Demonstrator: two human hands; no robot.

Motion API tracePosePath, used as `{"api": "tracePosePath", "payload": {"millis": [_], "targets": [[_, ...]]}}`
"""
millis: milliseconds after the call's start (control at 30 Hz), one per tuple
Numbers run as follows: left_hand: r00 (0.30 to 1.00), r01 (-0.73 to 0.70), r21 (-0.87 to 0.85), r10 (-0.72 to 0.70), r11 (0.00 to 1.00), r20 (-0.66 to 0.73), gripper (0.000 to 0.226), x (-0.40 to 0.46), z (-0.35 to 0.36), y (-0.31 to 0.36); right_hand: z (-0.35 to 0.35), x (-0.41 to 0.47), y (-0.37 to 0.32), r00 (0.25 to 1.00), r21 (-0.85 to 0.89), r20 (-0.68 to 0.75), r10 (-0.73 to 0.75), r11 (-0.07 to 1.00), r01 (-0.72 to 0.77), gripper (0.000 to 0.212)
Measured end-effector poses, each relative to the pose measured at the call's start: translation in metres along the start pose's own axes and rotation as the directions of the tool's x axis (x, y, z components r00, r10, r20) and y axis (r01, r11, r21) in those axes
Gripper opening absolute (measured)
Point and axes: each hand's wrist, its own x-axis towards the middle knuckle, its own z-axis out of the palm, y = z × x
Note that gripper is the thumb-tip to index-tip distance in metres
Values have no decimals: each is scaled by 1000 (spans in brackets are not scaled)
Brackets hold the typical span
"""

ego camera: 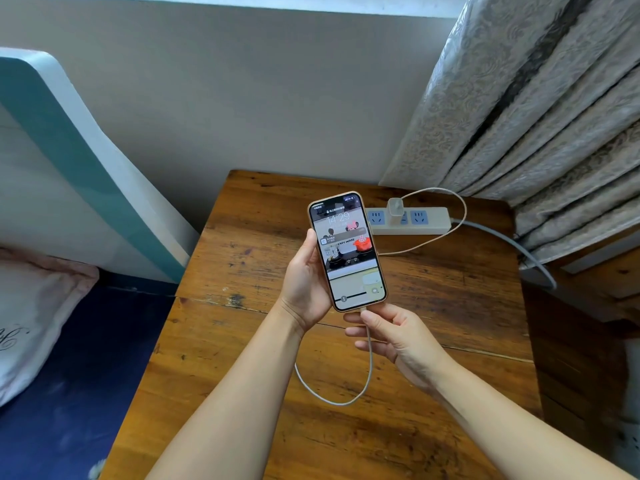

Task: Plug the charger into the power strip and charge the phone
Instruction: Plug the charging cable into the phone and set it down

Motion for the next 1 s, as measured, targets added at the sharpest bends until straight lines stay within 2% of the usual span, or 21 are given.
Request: {"api": "tracePosePath", "payload": {"millis": [133, 300, 533, 700, 767, 1000], "targets": [[1000, 13, 7, -13, 1000, 3, 53, -1, 1, 0, -2, 2, 2, 1000, 11, 9, 15, 1000, -15, 36], [1000, 12, -4, -12, 1000, -2, 54, -2, 2, 2, -2, 3, 1, 1000, 13, 6, 14, 1000, -14, 29], [1000, -5, -18, 4, 1000, -20, 50, -1, 1, 4, 0, 5, -1, 1000, -1, 20, 21, 1000, -21, 30], [1000, 5, -52, -6, 999, -29, 50, -3, 0, 2, -4, 8, -9, 1000, 202, 31, -3, 979, -3, 37], [999, 10, -69, -13, 998, -39, 49, -3, -2, 1, -9, 10, -13, 1000, 263, 23, 3, 965, -9, 32], [986, 25, -91, -40, 996, -163, 51, 4, -23, -1, -32, 23, -12, 992, 309, 19, 124, 943, -124, 31]]}}
